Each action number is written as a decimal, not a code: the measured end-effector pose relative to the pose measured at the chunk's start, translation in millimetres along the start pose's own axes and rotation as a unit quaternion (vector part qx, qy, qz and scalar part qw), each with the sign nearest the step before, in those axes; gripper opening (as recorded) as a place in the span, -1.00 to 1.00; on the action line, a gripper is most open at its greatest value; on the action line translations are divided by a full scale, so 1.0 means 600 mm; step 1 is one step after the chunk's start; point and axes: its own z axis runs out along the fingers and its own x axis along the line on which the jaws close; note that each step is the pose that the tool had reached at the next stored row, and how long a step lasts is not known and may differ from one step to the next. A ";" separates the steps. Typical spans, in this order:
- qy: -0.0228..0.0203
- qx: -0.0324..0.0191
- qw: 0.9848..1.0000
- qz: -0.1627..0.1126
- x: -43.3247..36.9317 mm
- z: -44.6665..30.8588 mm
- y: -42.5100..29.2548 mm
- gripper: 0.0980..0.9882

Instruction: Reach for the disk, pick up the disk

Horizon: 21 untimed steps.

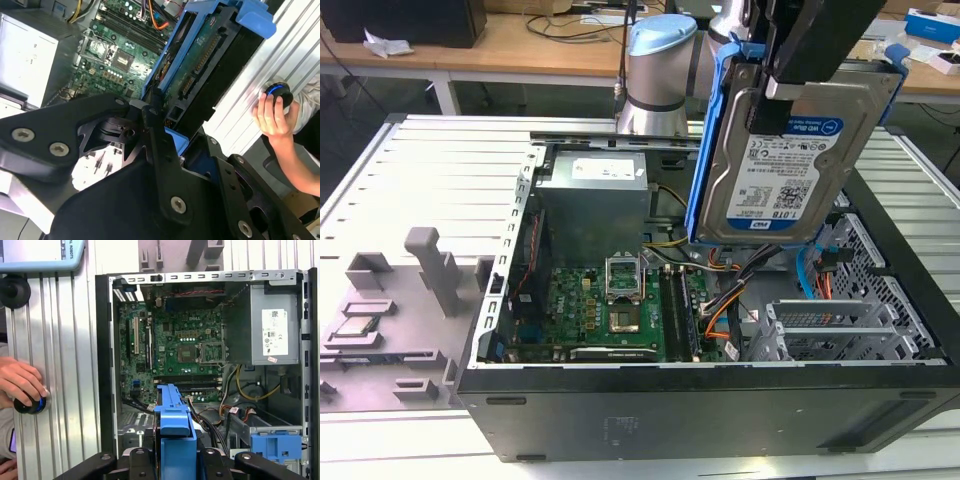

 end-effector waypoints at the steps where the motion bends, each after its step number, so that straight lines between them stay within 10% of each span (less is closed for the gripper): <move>1: 0.000 0.000 1.000 0.000 0.003 0.000 0.000 -0.39; 21: 0.000 0.000 1.000 0.000 0.069 0.016 -0.004 -0.39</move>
